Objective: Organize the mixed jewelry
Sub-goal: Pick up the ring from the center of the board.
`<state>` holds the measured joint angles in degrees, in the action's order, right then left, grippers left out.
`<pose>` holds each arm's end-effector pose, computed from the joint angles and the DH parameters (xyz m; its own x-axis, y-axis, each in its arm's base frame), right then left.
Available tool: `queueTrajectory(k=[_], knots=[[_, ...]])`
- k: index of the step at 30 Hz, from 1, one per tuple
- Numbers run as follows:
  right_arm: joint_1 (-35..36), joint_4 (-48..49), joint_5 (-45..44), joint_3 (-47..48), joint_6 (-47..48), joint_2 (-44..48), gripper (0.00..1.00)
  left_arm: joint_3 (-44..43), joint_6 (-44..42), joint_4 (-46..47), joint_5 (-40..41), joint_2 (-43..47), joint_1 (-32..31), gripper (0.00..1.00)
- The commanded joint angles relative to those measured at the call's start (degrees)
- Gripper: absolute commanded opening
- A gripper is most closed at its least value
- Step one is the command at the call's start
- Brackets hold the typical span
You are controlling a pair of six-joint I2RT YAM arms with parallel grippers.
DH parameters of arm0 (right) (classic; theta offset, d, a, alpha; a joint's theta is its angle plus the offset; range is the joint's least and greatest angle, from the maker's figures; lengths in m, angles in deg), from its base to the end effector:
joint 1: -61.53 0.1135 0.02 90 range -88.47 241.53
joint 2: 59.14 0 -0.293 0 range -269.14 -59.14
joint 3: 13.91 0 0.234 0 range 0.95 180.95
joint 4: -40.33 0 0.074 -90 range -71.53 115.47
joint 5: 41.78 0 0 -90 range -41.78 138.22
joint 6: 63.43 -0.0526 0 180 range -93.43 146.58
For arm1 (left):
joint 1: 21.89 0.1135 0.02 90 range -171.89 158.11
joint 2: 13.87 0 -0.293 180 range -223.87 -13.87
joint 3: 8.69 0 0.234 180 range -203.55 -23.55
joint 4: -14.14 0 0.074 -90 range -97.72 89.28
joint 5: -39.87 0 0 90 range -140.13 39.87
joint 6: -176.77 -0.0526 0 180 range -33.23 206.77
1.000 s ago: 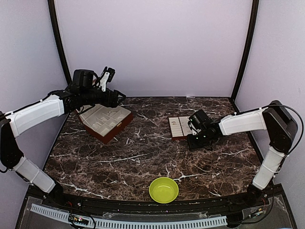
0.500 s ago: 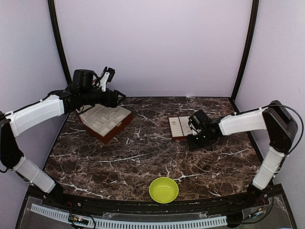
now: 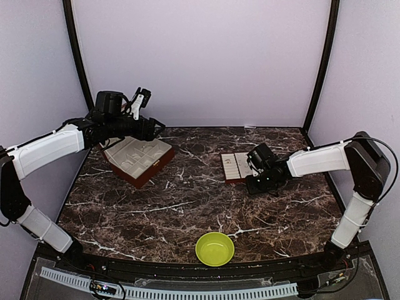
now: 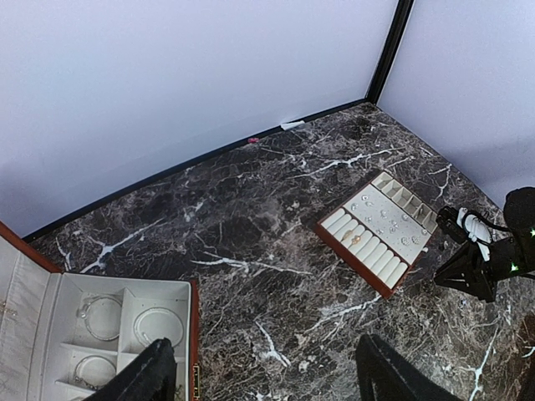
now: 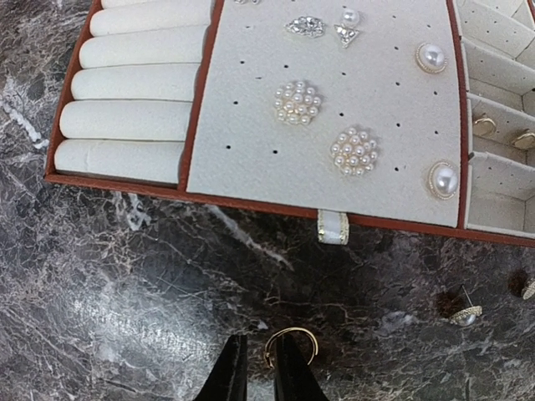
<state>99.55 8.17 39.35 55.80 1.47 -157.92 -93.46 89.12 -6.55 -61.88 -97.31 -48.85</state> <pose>0.2649 0.1968 0.1790 -0.8587 -0.1393 -0.4932 -0.2052 0.9753 0.0818 0.2972 -0.1632 0.3684 -0.3204 0.1180 -0.9399 0.6025 0.7910 -0.1061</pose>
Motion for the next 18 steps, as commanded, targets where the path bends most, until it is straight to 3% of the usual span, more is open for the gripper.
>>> queueTrajectory(k=[1, 18], knots=[[0.52, -0.15, -1.68, 0.96, 0.58, 0.41, 0.12, 0.47, 0.68, 0.52, -0.99, 0.87, -0.15, 0.77], [0.56, 0.60, -2.25, 0.24, 0.81, -2.26, 0.08, 0.48, 0.72, 0.54, -1.05, 1.12, -0.19, 0.77]])
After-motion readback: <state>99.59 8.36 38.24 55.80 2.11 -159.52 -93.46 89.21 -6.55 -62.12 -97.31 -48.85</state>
